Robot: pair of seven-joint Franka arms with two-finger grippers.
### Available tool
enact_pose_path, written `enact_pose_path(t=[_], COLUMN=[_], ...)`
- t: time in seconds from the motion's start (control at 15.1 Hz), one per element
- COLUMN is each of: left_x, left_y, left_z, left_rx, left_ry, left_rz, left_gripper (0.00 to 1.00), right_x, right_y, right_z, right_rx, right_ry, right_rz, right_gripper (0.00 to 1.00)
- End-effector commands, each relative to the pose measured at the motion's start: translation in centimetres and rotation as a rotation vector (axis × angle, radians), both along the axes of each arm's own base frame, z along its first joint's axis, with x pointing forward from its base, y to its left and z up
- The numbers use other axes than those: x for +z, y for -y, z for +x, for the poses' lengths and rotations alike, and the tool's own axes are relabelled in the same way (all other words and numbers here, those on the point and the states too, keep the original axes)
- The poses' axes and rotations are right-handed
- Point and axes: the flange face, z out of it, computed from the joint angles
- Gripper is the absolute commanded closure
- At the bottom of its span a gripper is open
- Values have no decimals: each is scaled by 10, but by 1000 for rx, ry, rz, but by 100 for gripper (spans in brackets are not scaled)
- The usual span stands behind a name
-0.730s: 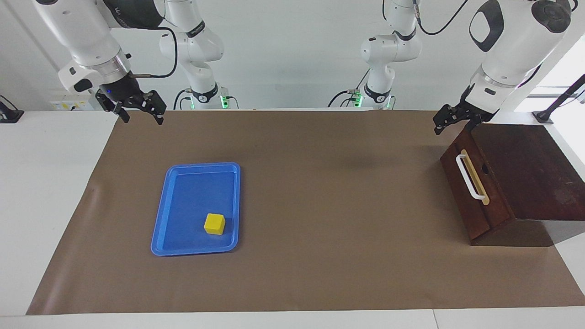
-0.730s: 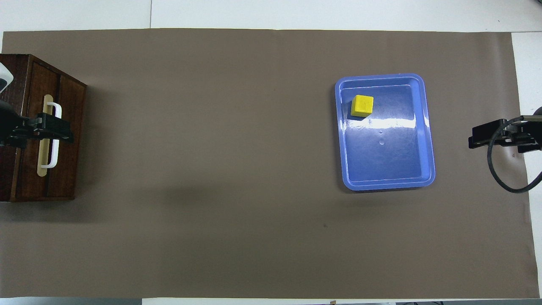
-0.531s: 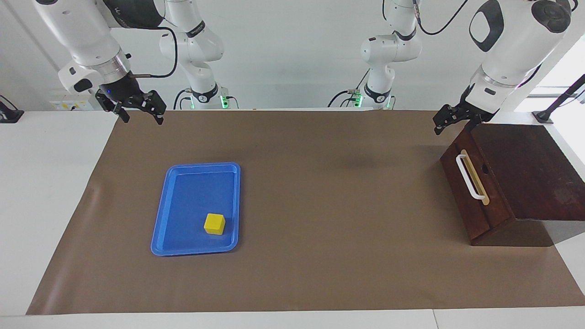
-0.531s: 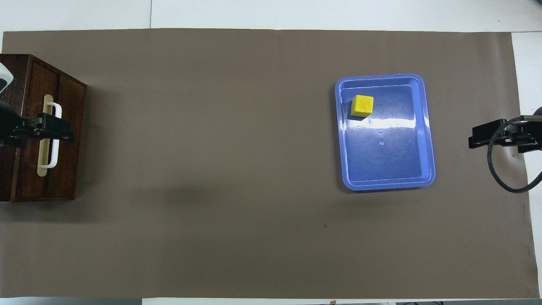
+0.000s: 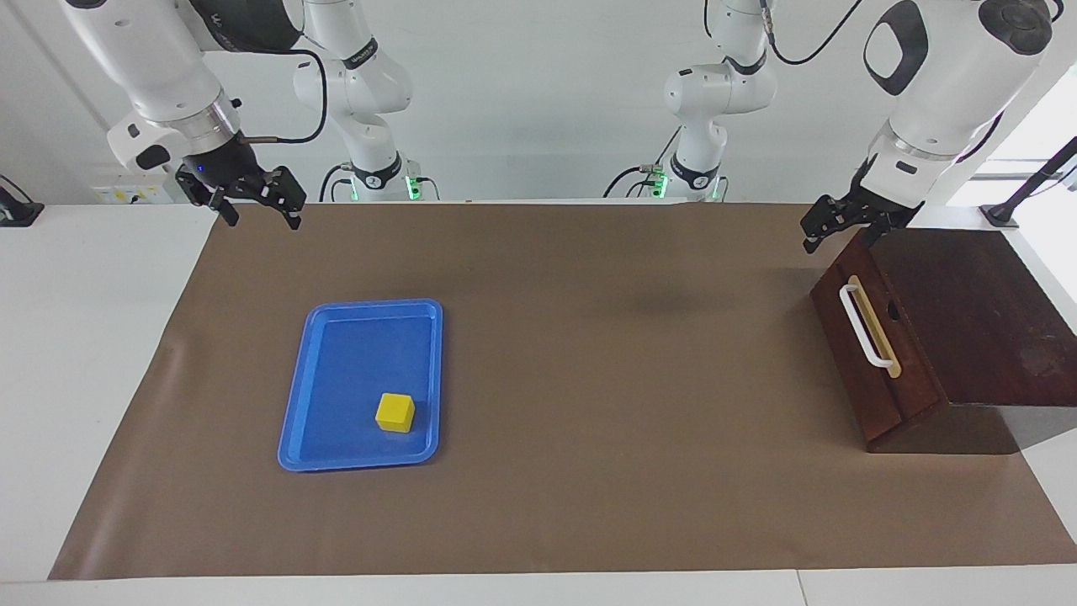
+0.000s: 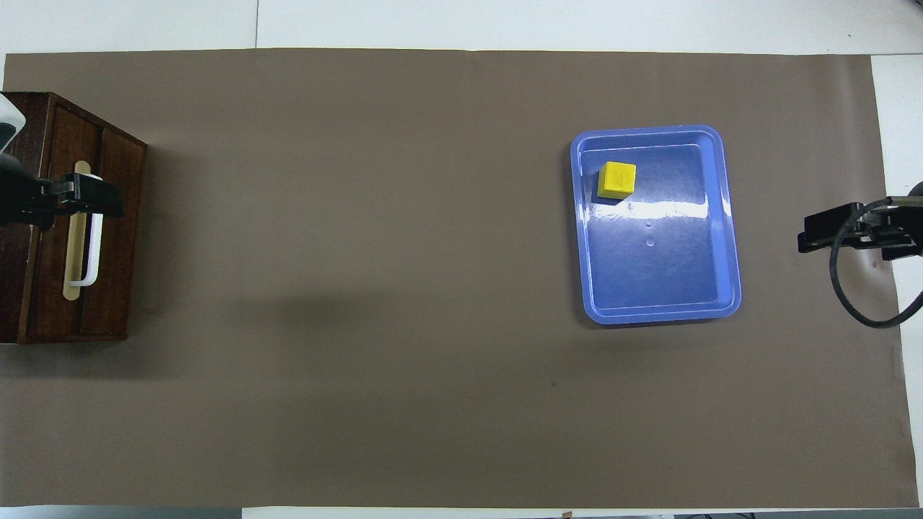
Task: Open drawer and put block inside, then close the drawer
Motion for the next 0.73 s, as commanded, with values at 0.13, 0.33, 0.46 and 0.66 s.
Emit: enact_pose_path(t=[0.13,0.33,0.46,0.66], left_x=[-65,-107,-127,-151], left_y=[-4,-6,-6,-9], left_z=[8,17,20,21], left_rx=[-93,-155,-182,-246], left_ry=[34,19,4,20], left_rz=[158,240,268,318], left_gripper=[0,0,0,0], right_x=[0,-14,-39,-68], right_y=[2,0,0,-6], right_z=[0,-4,-15,-25], right_rx=[-5,188,344,533], right_ry=[12,43,89,158], right_rz=[7,23,24,87], right_gripper=[0,0,0,0])
